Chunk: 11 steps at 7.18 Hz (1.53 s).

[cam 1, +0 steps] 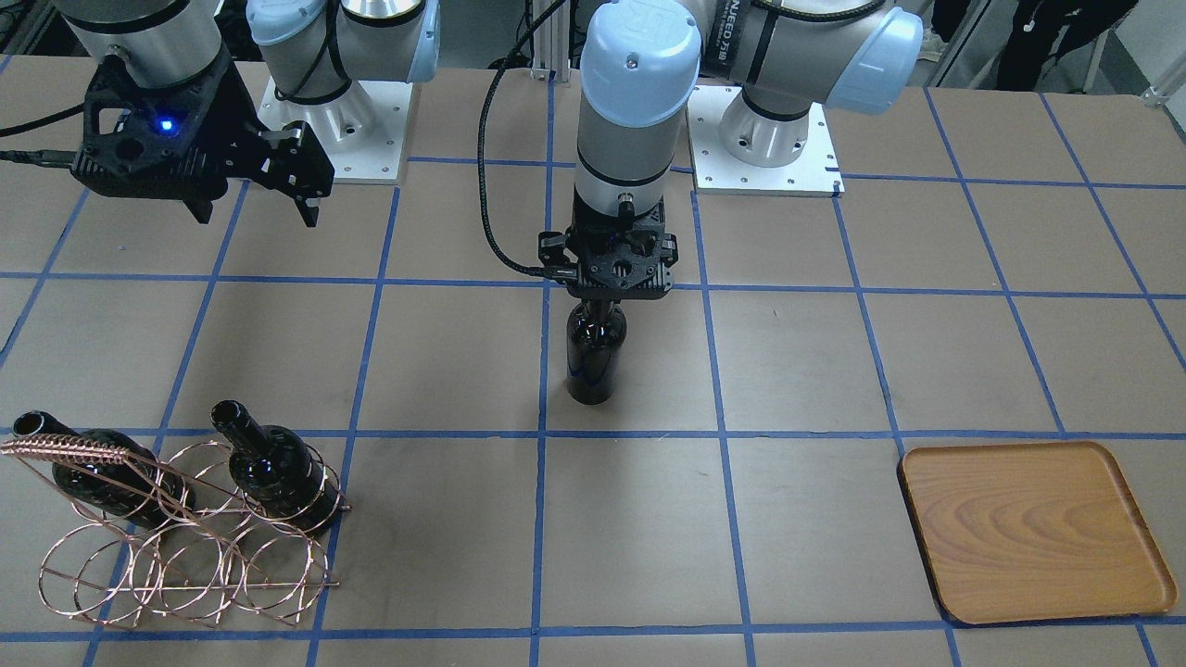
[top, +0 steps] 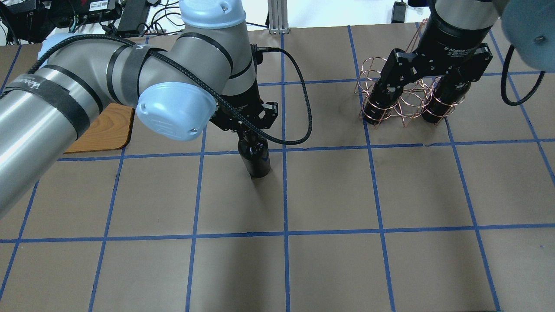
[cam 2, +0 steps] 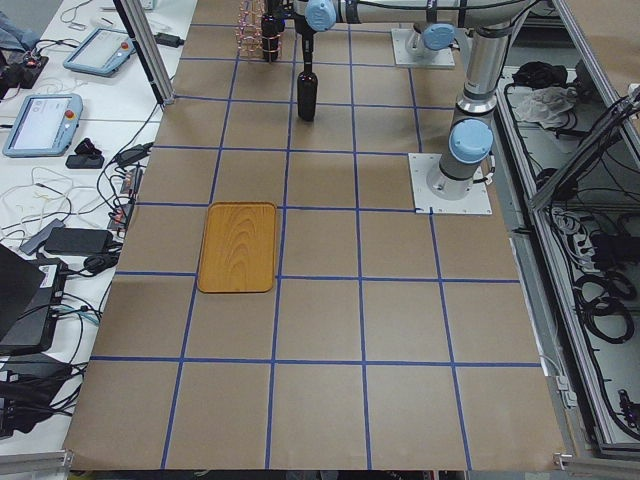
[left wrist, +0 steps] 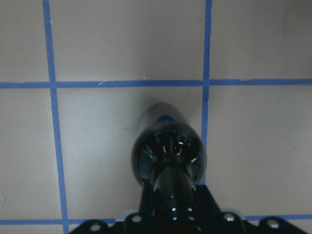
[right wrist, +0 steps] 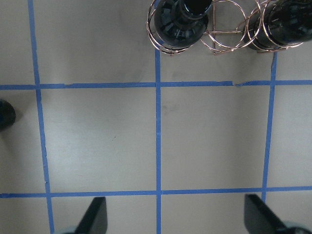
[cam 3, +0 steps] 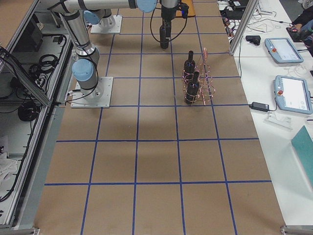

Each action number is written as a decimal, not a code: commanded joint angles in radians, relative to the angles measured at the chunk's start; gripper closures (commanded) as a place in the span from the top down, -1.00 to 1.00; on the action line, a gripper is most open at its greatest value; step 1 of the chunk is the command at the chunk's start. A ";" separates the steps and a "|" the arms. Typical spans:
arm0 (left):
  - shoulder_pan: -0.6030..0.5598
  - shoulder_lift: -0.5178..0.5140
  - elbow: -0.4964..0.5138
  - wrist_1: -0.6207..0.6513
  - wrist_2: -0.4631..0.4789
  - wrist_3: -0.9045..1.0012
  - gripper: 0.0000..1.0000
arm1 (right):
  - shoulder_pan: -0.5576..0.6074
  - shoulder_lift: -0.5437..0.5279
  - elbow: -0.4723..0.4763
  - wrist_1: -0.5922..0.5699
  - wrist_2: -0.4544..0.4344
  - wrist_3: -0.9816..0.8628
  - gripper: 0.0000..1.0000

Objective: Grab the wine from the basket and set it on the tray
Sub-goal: 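Grasp the bottle neck with the left gripper and carry it over the wooden tray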

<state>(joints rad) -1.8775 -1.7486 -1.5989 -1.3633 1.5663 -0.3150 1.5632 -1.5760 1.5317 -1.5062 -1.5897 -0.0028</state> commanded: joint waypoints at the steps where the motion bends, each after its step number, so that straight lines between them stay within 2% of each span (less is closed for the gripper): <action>1: 0.090 0.029 0.016 -0.008 0.020 0.099 -0.89 | 0.000 -0.001 0.002 0.010 -0.001 0.001 1.00; 2: 0.191 0.056 0.039 -0.019 0.059 0.231 -0.89 | 0.000 -0.002 0.002 0.012 -0.003 0.000 1.00; 3: 0.327 0.063 0.059 -0.046 0.022 0.264 -0.88 | 0.000 -0.002 0.002 0.011 -0.001 0.000 1.00; 5: 0.578 0.035 0.112 -0.052 -0.038 0.596 -0.86 | 0.000 -0.002 0.002 0.012 -0.004 0.000 1.00; 6: 0.660 0.021 0.117 -0.066 -0.041 0.663 -0.86 | 0.000 -0.002 0.002 0.012 -0.004 0.000 1.00; 7: 0.699 0.008 0.123 -0.045 -0.014 0.771 -0.86 | 0.000 -0.002 0.002 0.011 -0.004 0.000 1.00; 8: 0.745 -0.015 0.155 -0.028 0.001 0.801 -0.86 | 0.000 -0.002 0.002 0.011 -0.003 0.001 1.00; 9: 0.783 -0.049 0.210 -0.004 0.003 0.909 -0.86 | 0.000 -0.002 0.001 0.011 -0.003 0.000 1.00; 11: 0.819 -0.101 0.266 0.001 0.026 1.022 -0.86 | 0.000 -0.004 0.002 0.011 -0.004 0.010 1.00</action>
<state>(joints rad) -1.0857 -1.8200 -1.3624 -1.3668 1.5835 0.6275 1.5631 -1.5787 1.5336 -1.4956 -1.5933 -0.0006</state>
